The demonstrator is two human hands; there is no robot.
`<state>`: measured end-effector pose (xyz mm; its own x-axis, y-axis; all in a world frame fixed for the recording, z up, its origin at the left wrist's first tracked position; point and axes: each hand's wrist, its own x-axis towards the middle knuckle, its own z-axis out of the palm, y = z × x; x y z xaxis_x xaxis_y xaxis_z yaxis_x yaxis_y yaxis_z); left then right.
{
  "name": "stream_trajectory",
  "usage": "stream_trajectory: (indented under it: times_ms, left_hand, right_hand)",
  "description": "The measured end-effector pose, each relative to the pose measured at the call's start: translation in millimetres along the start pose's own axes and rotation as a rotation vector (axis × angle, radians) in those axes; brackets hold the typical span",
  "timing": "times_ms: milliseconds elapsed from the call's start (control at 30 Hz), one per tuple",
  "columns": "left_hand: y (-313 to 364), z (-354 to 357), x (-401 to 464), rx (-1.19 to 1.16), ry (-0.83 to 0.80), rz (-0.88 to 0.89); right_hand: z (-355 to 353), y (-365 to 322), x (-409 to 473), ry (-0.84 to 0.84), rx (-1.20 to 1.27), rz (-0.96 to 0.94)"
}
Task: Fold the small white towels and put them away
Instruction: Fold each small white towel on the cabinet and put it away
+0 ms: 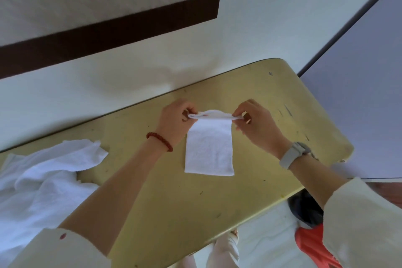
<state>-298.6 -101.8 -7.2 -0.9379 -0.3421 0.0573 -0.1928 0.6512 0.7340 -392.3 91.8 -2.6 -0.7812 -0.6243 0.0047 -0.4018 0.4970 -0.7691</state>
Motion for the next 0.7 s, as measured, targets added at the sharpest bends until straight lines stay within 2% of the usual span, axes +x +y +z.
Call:
stream_trajectory:
  times_ms: [133, 233, 367, 700]
  left_hand:
    - [-26.1, 13.1, -42.3, 0.108, -0.129, 0.092]
    - [-44.8, 20.5, -67.1, 0.215, -0.141, 0.22]
    - [-58.3, 28.1, -85.9, 0.272, -0.145, 0.341]
    - [-74.4, 38.1, -101.4, 0.296, -0.114, 0.447]
  right_hand:
    - [22.9, 20.2, -43.0, -0.029, -0.166, -0.187]
    - [41.6, 31.0, -66.5, -0.08, -0.297, -0.284]
    - [56.7, 42.4, -85.1, -0.132, -0.37, -0.315]
    - [62.7, 48.2, -100.6, -0.097, -0.381, -0.328]
